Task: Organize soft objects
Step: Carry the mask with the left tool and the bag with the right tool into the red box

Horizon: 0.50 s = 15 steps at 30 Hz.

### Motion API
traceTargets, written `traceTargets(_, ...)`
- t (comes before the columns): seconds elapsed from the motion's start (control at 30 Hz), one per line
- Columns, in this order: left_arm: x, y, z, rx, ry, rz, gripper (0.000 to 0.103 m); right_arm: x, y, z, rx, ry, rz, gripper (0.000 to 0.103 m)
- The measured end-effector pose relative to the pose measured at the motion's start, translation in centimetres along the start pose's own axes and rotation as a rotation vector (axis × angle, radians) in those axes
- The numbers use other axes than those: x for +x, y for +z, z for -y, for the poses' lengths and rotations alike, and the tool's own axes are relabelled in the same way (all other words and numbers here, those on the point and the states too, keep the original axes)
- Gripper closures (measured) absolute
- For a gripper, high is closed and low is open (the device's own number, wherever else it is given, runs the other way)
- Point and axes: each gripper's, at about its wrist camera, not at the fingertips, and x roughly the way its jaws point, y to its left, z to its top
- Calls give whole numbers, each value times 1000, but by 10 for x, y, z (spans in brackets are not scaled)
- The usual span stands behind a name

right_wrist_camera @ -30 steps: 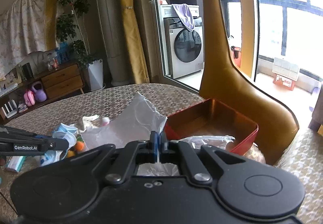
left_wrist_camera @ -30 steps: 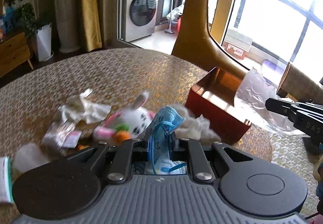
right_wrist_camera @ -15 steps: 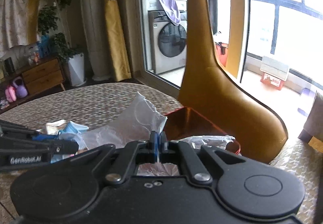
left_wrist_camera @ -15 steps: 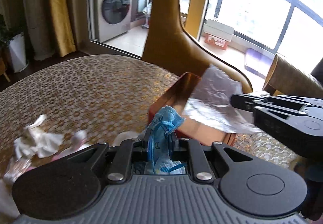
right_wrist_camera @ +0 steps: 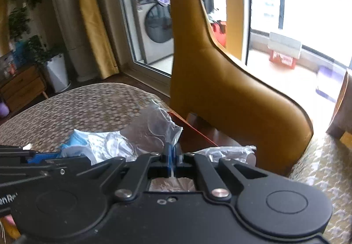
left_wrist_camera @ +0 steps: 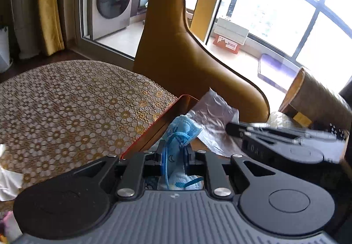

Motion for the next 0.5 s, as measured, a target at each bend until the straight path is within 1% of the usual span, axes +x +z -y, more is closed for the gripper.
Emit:
traceTargets(0.1,22,9,-2,-29,2,-11,88,16,-3,9,27,-2,-25,102)
traceTargets(0.23,45,18,0,-29,15,-20,88,31,-12,4,-28,-15,-49,102)
traceTargets(0.33,64,18,0,-23,24,-43,88,39,-19,1,-56,-12,-67,102)
traceTargets(0.4,75,19,0,-28,12,-59,88,43,-23,-1,-81,-16,-74,102)
traceTargets(0.5,89,17,-1,-41,-26,-102,88,47,-28,-6,-142,-15,-82,98)
